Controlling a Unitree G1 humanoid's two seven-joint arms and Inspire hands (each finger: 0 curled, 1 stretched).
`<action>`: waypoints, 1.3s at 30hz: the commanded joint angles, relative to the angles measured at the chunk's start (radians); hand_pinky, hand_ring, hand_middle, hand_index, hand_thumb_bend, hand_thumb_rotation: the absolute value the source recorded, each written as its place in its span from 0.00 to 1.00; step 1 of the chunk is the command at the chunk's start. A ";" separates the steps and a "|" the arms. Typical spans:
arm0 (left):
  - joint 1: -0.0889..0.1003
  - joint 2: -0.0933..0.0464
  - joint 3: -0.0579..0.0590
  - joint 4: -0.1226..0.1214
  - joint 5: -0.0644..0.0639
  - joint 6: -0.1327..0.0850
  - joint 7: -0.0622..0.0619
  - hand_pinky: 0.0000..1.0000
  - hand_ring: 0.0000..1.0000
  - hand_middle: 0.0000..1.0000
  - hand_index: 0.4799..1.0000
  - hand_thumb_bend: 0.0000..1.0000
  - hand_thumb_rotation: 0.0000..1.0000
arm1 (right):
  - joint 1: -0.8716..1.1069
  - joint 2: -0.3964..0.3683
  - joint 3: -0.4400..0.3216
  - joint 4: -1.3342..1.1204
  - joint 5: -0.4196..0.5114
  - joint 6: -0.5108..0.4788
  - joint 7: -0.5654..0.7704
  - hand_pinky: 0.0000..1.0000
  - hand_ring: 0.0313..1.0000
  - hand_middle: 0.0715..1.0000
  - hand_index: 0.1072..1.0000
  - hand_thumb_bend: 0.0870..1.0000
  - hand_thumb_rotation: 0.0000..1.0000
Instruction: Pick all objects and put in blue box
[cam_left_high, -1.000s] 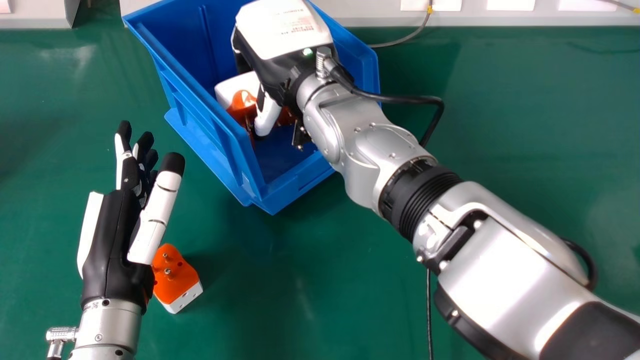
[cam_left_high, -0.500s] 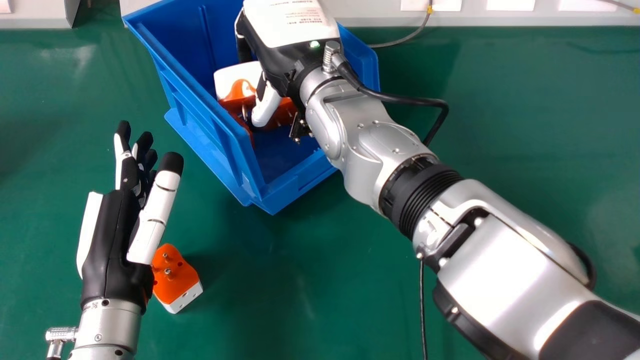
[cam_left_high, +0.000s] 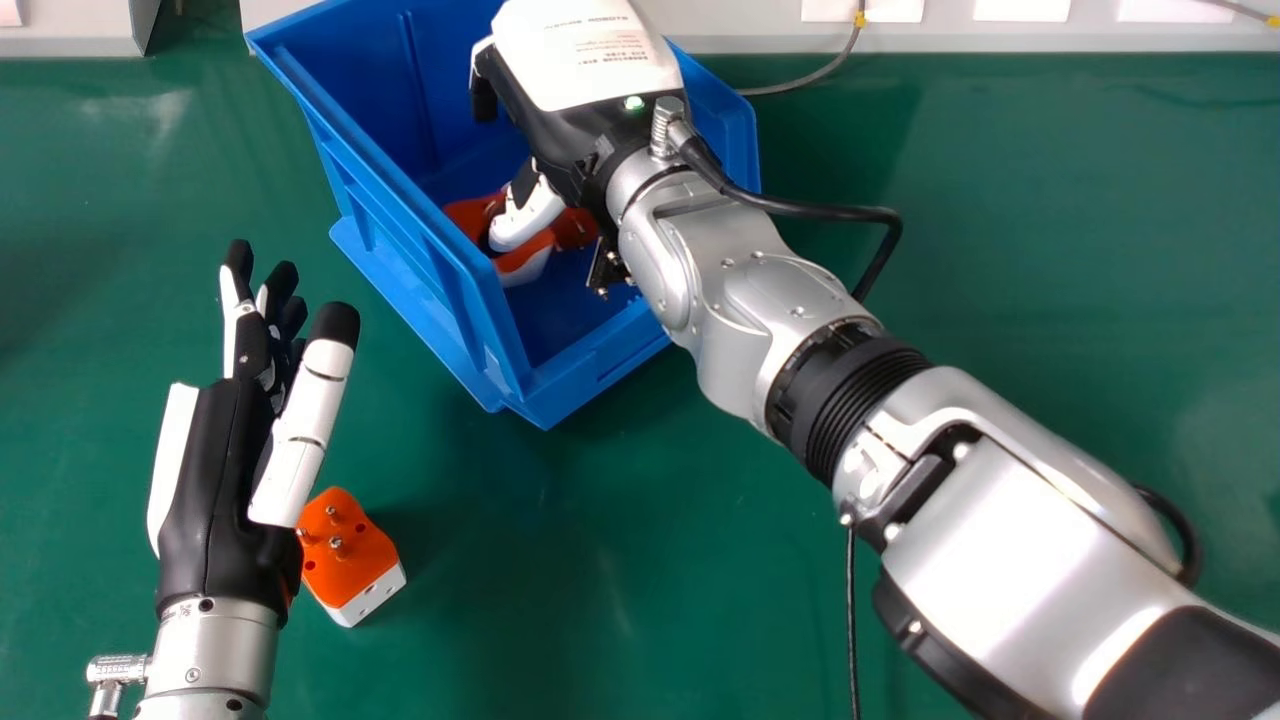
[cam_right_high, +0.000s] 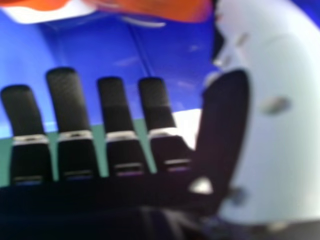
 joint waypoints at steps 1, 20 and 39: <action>-0.012 0.005 0.005 -0.007 0.003 -0.028 -0.001 1.00 1.00 1.00 1.00 0.63 0.82 | -0.012 -0.014 -0.015 -0.028 0.011 0.002 -0.029 0.70 0.82 0.86 0.74 0.48 0.34; -0.006 0.018 0.018 -0.005 0.003 -0.055 -0.007 1.00 1.00 1.00 1.00 0.60 0.83 | 0.577 -0.246 -0.113 -0.996 -0.003 0.057 0.006 0.76 0.87 0.91 0.85 0.35 0.32; 0.079 0.034 0.090 -0.028 -0.064 -0.071 -0.061 1.00 1.00 1.00 1.00 0.64 0.85 | 1.416 -0.537 -0.218 -1.580 0.007 -0.329 -0.050 0.73 0.83 0.86 0.84 0.34 0.35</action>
